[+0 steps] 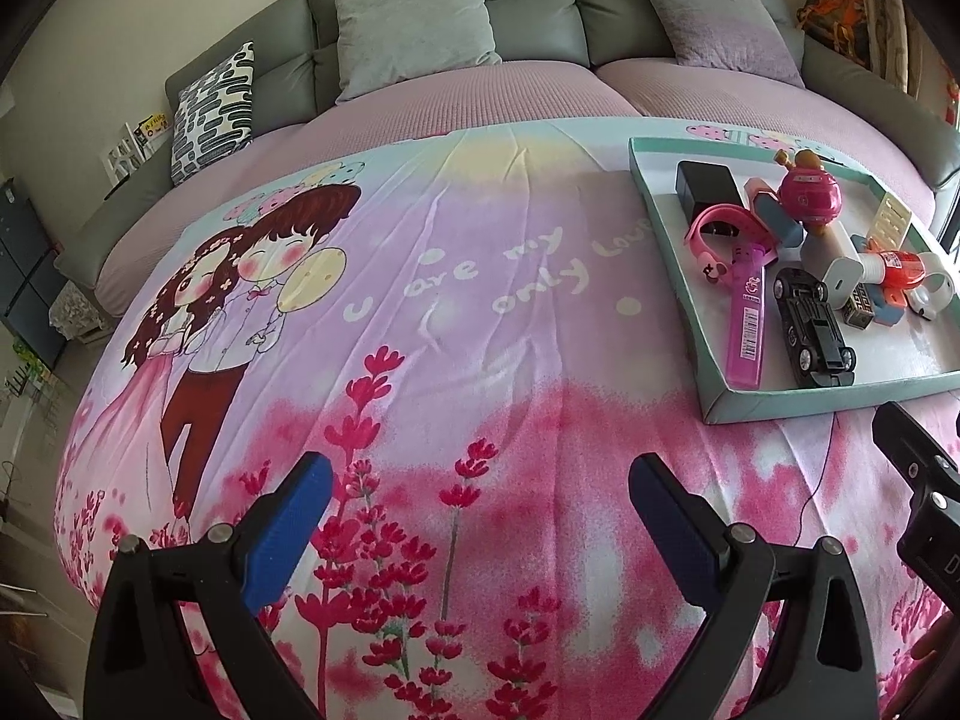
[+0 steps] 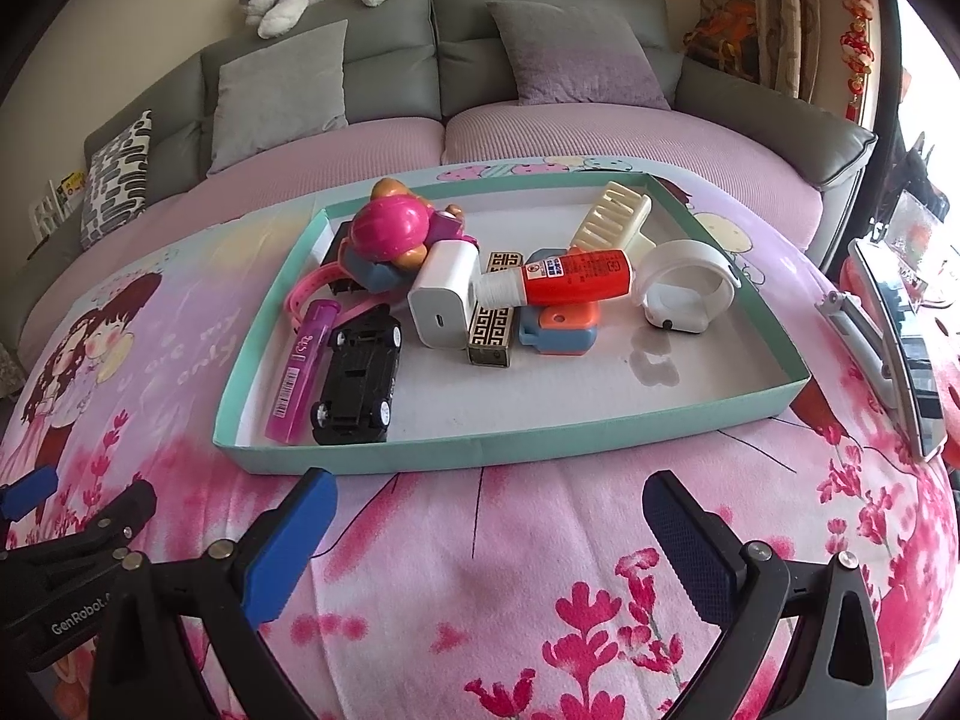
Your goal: Organize rigid objects
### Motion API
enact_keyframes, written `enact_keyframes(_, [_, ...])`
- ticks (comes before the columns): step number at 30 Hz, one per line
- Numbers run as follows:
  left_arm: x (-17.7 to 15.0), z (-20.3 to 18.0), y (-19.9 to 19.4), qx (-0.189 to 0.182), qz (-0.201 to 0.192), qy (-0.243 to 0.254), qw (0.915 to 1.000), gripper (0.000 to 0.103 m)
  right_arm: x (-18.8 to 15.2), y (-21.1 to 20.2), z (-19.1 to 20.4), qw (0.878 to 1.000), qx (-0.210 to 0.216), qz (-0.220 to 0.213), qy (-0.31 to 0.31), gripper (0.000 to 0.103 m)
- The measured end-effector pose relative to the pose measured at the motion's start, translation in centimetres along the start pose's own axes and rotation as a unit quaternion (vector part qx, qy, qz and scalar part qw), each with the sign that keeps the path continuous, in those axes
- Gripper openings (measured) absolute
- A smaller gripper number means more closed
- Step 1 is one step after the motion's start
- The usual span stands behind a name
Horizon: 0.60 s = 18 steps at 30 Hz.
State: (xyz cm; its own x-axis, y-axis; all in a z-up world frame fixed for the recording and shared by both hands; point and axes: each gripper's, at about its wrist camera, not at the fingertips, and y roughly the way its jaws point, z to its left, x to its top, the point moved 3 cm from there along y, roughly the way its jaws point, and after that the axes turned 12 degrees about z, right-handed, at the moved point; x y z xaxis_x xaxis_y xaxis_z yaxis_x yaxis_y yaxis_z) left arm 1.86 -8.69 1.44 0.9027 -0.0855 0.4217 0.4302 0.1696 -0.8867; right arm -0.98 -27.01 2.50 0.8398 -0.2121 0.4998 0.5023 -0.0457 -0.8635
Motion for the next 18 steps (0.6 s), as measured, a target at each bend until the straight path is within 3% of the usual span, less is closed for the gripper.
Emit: enact_keyframes(18, [-0.09, -0.17, -0.31, 0.007, -0.009, 0.007, 0.9999, 0.099, -0.07, 0.15, 0.20, 1.000, 0.000, 0.002, -0.004, 0.103])
